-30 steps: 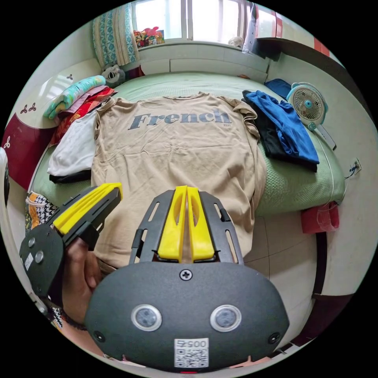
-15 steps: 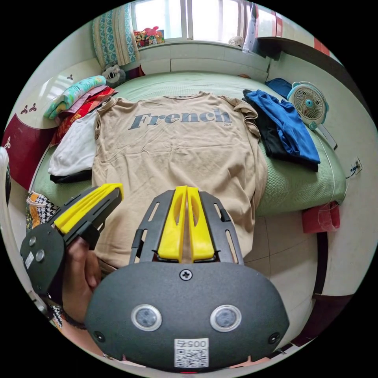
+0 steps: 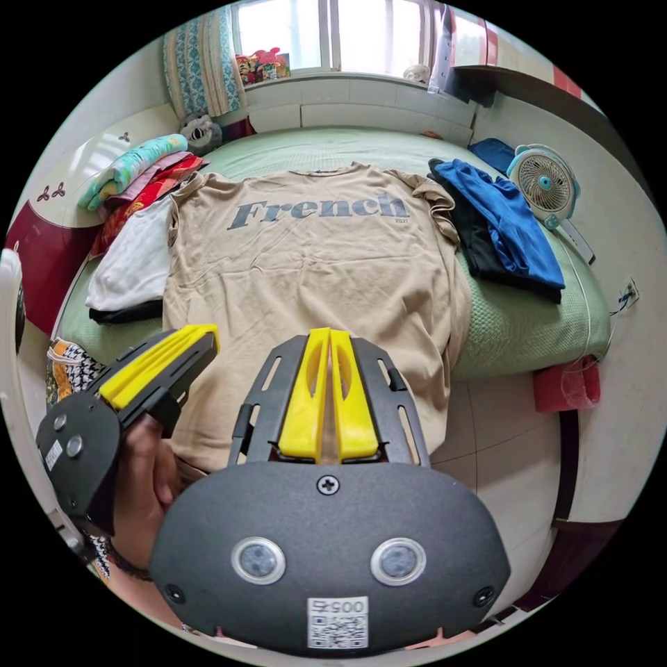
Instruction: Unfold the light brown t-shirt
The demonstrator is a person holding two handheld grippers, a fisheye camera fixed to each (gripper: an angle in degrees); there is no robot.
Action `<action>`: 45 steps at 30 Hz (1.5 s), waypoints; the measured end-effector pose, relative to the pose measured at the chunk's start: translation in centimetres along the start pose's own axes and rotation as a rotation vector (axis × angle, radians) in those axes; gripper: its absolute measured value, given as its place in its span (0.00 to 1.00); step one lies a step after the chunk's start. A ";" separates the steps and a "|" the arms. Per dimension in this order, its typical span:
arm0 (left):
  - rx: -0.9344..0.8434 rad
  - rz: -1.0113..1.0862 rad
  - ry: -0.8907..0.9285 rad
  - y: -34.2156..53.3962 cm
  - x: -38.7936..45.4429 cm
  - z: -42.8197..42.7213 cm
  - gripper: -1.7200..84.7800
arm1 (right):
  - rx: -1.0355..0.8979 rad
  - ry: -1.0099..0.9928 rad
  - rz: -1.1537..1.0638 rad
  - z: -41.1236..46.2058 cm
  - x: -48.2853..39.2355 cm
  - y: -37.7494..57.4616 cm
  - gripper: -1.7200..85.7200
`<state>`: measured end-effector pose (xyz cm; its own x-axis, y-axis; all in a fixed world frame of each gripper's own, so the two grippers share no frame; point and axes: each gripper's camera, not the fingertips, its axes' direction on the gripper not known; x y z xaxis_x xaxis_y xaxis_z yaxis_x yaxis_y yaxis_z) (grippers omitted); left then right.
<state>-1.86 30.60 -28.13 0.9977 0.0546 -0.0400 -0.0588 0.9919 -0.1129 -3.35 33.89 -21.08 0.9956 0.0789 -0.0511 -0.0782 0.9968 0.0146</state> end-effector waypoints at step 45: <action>-0.024 0.007 -0.012 -1.6 1.6 1.6 0.01 | -0.013 -0.003 -0.007 -2.2 1.8 -0.7 0.01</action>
<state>-0.09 29.31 -26.38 0.9976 0.0629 -0.0291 -0.0663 0.9884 -0.1367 -1.61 33.34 -23.42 0.9963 0.0716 -0.0480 -0.0716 0.9974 0.0014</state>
